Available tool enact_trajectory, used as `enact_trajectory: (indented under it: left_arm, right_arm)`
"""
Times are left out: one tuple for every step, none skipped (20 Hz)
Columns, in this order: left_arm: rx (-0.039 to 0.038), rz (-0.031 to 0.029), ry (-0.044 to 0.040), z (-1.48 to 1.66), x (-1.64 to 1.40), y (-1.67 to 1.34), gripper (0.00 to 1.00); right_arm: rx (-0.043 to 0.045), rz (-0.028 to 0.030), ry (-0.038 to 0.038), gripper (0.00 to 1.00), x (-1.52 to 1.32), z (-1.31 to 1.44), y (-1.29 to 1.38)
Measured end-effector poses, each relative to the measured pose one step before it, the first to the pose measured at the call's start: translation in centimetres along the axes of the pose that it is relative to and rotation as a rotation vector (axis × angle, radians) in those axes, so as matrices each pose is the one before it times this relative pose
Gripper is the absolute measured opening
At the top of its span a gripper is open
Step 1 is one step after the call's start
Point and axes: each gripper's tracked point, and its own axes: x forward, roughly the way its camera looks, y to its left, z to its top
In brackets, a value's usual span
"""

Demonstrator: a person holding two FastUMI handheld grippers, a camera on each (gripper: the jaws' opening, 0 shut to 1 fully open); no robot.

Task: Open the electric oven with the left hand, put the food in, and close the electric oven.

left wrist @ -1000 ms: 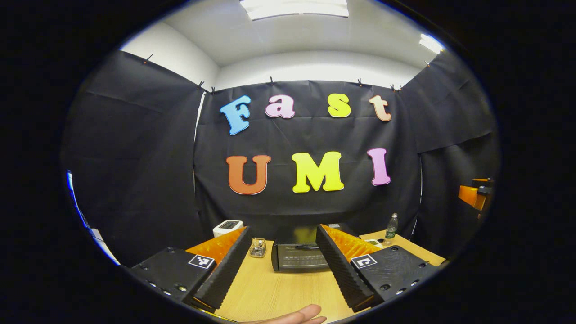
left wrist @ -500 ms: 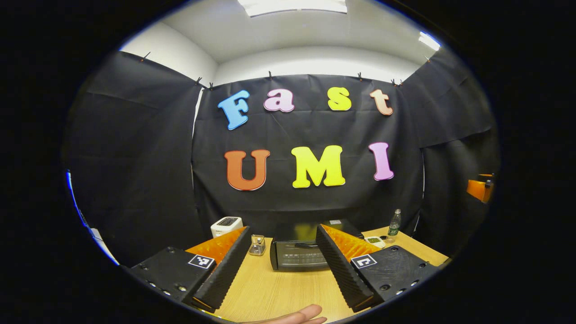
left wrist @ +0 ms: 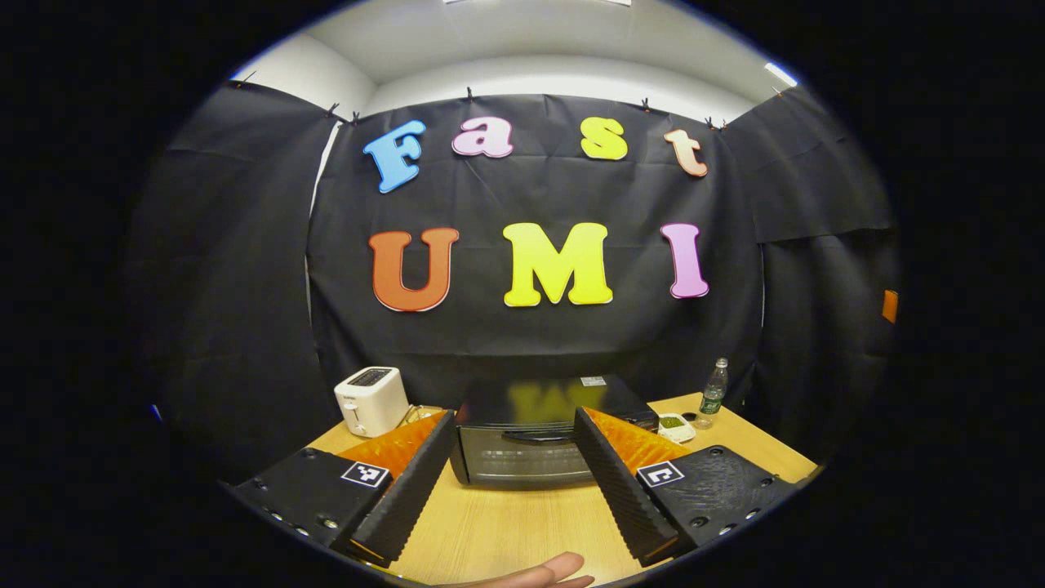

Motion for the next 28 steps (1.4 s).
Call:
enact_trajectory:
  left_arm:
    - [-0.00581,-0.01131,0.02577,-0.727,1.703,-0.643,0.94]
    - [-0.00533,-0.00545,0.02079,-0.591,1.516,-0.579,0.95]
    - [-0.00282,-0.00947,0.02529,-0.666,1.552,-0.45,0.95]
    - [-0.00243,-0.00879,0.02782,-0.767,1.654,-0.525,0.95]
    - [0.00898,-0.00665,0.01279,-0.384,1.318,-0.467,0.95]
    - [0.00824,0.00152,0.01045,-0.5,1.355,-0.149,0.95]
    - [0.0035,-0.00077,0.0191,-0.523,1.279,-0.242,0.95]
    - [0.00492,-0.00459,0.0277,-0.801,1.461,-0.421,0.95]
    - [0.00372,0.00056,0.0155,-0.328,1.241,-0.127,0.95]
    - [0.00146,0.00461,0.01565,-0.448,1.192,-0.009,0.95]
    - [0.0049,0.00286,0.00806,-0.339,1.096,0.059,0.95]
    - [0.00928,0.01322,0.0089,-0.481,1.022,0.176,0.95]
    - [0.00406,0.00751,0.00395,-0.354,0.932,0.237,0.96]
    - [0.00155,-0.00219,0.00696,-0.303,0.689,-0.012,0.96]
    - [-0.00622,0.00184,0.00956,-0.233,0.522,0.013,0.96]
    - [-0.00982,-0.00011,0.00668,-0.241,0.472,0.179,0.96]
    - [-0.01354,-0.00427,0.00703,-0.162,0.344,0.014,0.96]
    - [-0.00973,-0.01297,0.00219,0.019,0.312,-0.273,0.96]
    - [-0.0028,-0.00447,0.02042,-0.392,0.44,-0.19,0.96]
    - [-0.00701,0.01729,0.02943,-0.717,0.175,0.353,0.96]
    - [-0.00298,0.00422,0.00343,-0.104,-0.171,-0.026,0.96]
    - [0.00962,-0.0064,0.00132,-0.108,0.153,-0.158,0.97]
    - [-0.00344,-0.00006,0.0044,-0.062,-0.066,0.014,0.98]
    - [0.00108,-0.00531,0.00122,-0.114,-0.041,-0.052,0.98]
    - [0.0095,-0.00681,0.00133,-0.23,-0.057,-0.143,0.98]
    - [0.00618,-0.00293,-0.00038,-0.099,-0.425,0.003,0.98]
    - [-0.00143,0.00031,-0.00182,-0.132,-0.243,0.024,0.99]
    - [0.00295,-0.00041,0.00546,-0.318,-0.351,0.036,0.99]
  right_arm:
    - [0.00267,0.00042,-0.00223,1.0,0.234,-0.137,-0.149]
    - [0.00273,-0.00165,-0.00781,1.0,0.226,0.088,-0.124]
    - [0.01185,0.00505,-0.01196,0.9,0.185,0.204,0.083]
    - [0.01991,0.01191,-0.00254,1.0,0.19,0.028,0.415]
    - [0.01898,0.01407,-0.00113,1.0,0.228,-0.297,0.385]
    - [0.00546,0.01656,0.00539,0.99,0.148,-0.164,0.47]
    - [-0.00371,0.01151,0.00778,0.99,0.217,-0.381,0.099]
    - [-0.00245,0.00214,0.00417,0.99,0.303,-0.052,-0.022]
    - [-0.00354,-0.0023,0.00067,0.99,0.255,0.115,-0.127]
    - [-0.00316,-0.01145,-0.00055,0.99,0.143,0.111,-0.321]
    - [-0.00166,-0.00755,-0.00403,0.99,0.022,0.067,-0.292]
    - [-0.00204,0.00058,0.00176,0.99,-0.027,0.038,-0.077]
    - [0.00023,-0.00346,0.00184,0.99,0.011,-0.035,-0.092]
    - [-0.01007,-0.00358,0.00896,0.99,-0.083,-0.108,-0.243]
    - [-0.01239,-0.00785,0.0071,1.0,-0.18,-0.228,-0.286]
    - [-0.00645,-0.00671,0.00218,1.0,-0.124,0.063,-0.34]
    - [-0.00359,-0.00242,0.00059,1.0,-0.109,0.013,-0.102]
    - [-0.00194,-0.00892,0.00243,1.0,-0.125,-0.055,-0.23]
    - [-0.00108,-0.01012,0.00423,1.0,-0.192,-0.2,-0.439]
    - [0.00373,-0.00551,-0.00454,1.0,-0.214,0.182,-0.152]
    - [-0.00059,-0.00876,-0.00173,1.0,-0.161,-0.009,-0.165]
    - [-0.00545,-0.00481,-0.00072,1.0,-0.162,0.046,-0.088]
    - [-0.00539,0.00166,0.0013,1.0,-0.156,-0.075,0.137]
    - [-0.00169,0.00189,0.00055,1.0,-0.189,0.108,0.113]
    - [-0.00116,0.00283,0.00166,1.0,-0.134,-0.033,0.095]
    - [0.00202,0.00252,-0.0002,1.0,-0.114,0.036,0.094]
    - [-0.00037,-0.00021,0.00215,1.0,-0.103,-0.082,-0.023]
    - [0.00156,-0.00062,0.00183,1.0,-0.138,0.029,-0.087]
